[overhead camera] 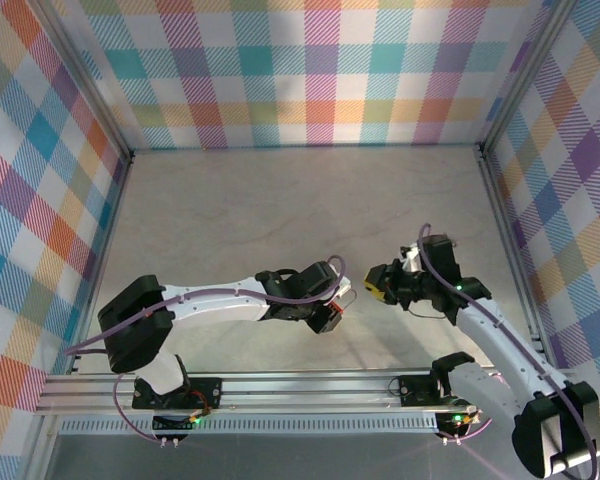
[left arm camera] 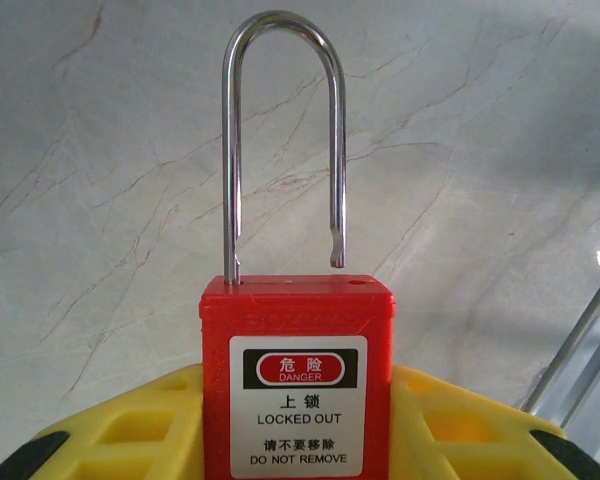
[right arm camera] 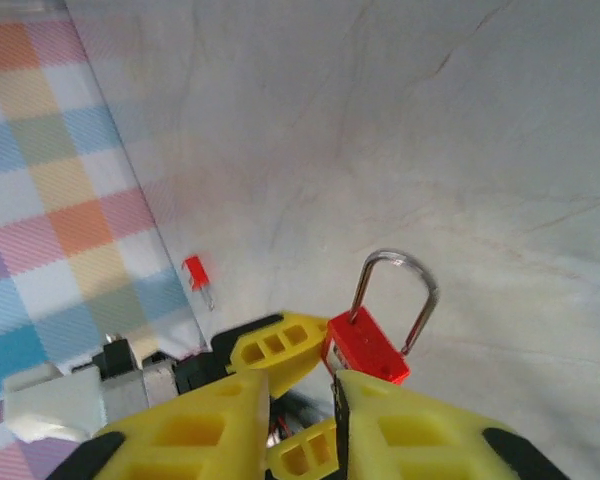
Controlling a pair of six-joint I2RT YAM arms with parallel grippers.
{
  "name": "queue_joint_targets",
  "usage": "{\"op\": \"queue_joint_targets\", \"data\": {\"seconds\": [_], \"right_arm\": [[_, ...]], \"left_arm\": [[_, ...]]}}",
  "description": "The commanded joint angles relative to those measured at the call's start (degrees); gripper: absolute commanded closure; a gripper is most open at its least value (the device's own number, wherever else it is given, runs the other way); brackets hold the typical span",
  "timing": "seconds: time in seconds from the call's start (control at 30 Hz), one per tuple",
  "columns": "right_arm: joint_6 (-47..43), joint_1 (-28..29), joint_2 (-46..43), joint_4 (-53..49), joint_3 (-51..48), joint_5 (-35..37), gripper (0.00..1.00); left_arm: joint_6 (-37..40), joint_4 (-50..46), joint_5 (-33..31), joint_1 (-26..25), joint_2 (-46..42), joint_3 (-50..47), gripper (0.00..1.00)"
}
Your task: Unlock with the key
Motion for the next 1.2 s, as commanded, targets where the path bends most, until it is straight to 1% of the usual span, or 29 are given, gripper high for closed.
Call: {"op": "queue_joint_targets", "data": {"seconds": [0.0, 0.1, 0.17, 0.3, 0.43, 0.57, 0.77, 1.0, 1.17], "right_arm": [[3.30, 4.88, 2.20, 4.56, 0.14, -1.54, 0.81], [4.40, 7.49, 3.08, 5.38, 0.04, 1.44, 0.81], [5.00, 7.50, 3.46, 6.55, -0.60, 2.12, 0.82], [3.31, 7.66, 5.53, 4.41, -0.19, 2.89, 0.86], [3.69, 7.68, 6.20, 5.74, -1.53, 3.03, 0.88], [3.16, 7.67, 6.63, 5.06, -1.96, 4.48, 0.90], [2.88, 7.64, 8.88, 7.09, -2.32, 5.49, 0.91], [1.46, 7.66, 11.56, 7.36, -1.88, 6.96, 0.93], [1.51, 7.62, 11.52, 13.25, -2.51, 5.71, 0.91]], "left_arm": [[0.05, -0.31, -0.34, 0.54, -1.35, 2.44, 0.99], [0.38, 0.14, 0.17, 0.50, -1.48, 2.84, 0.99], [0.56, 0.25, 0.39, 0.54, -1.79, 2.68, 1.00], [0.46, 0.05, 0.55, 0.54, -2.75, 2.60, 1.00], [0.33, -0.18, 0.75, 0.54, -3.70, 3.10, 0.99], [-0.08, -0.02, 1.42, 0.90, -4.20, 3.37, 1.00], [-0.28, 1.73, 4.07, 1.06, -5.00, 3.08, 1.00], [-0.67, 1.86, 4.88, 1.22, -6.77, 2.27, 1.00], [-1.68, 3.33, 7.82, 1.42, -7.31, 1.49, 1.00]]}}
